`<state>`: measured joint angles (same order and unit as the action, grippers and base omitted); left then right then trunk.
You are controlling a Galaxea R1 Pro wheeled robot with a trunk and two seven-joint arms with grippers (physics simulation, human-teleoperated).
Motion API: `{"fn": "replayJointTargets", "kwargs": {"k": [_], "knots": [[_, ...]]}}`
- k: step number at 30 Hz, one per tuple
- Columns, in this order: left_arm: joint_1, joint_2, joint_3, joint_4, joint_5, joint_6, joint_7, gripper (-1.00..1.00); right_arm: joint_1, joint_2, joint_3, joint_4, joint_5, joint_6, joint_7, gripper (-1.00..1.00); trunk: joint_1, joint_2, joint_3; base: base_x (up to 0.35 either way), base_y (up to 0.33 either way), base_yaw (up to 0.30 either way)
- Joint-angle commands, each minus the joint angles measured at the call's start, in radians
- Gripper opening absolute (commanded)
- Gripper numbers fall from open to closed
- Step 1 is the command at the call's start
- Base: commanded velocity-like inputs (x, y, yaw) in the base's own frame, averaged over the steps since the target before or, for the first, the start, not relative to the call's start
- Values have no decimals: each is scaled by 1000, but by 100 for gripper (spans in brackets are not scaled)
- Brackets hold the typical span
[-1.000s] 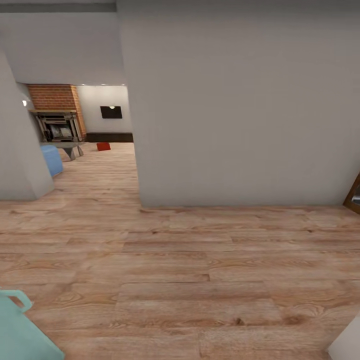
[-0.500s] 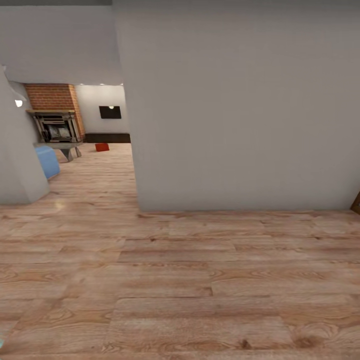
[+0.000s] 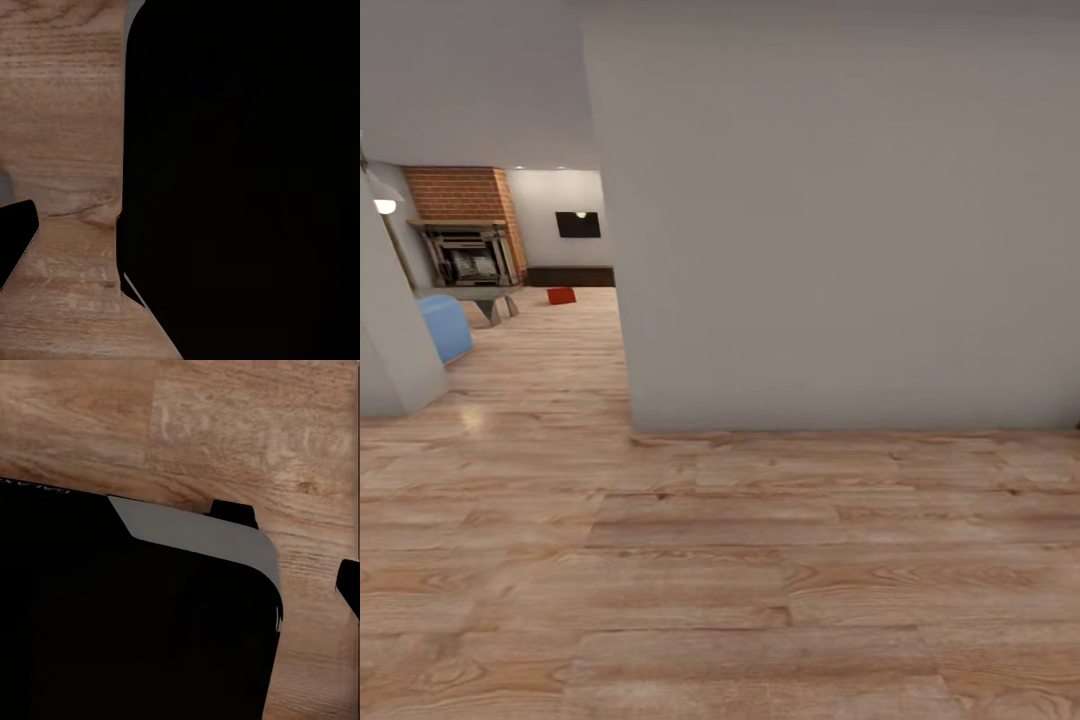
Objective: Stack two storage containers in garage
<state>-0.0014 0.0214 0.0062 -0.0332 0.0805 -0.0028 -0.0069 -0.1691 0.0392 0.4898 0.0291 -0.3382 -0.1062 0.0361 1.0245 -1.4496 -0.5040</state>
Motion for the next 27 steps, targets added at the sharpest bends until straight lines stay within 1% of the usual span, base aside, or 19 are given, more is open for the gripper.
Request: {"fn": "replayJointTargets", "kwargs": {"k": [1,19,27], "knots": [[0,0,0,-1,8,0,-1,100,-1,1,7,3,-9,-6,4,100,1,0,-1,322,0,0],[0,0,0,-1,8,0,-1,100,4,1,9,5,-2,4,-2,100,1,0,-1,322,0,3],[0,0,0,-1,8,0,-1,100,5,-1,9,5,-1,1,-2,100,1,0,-1,322,0,224]]}}
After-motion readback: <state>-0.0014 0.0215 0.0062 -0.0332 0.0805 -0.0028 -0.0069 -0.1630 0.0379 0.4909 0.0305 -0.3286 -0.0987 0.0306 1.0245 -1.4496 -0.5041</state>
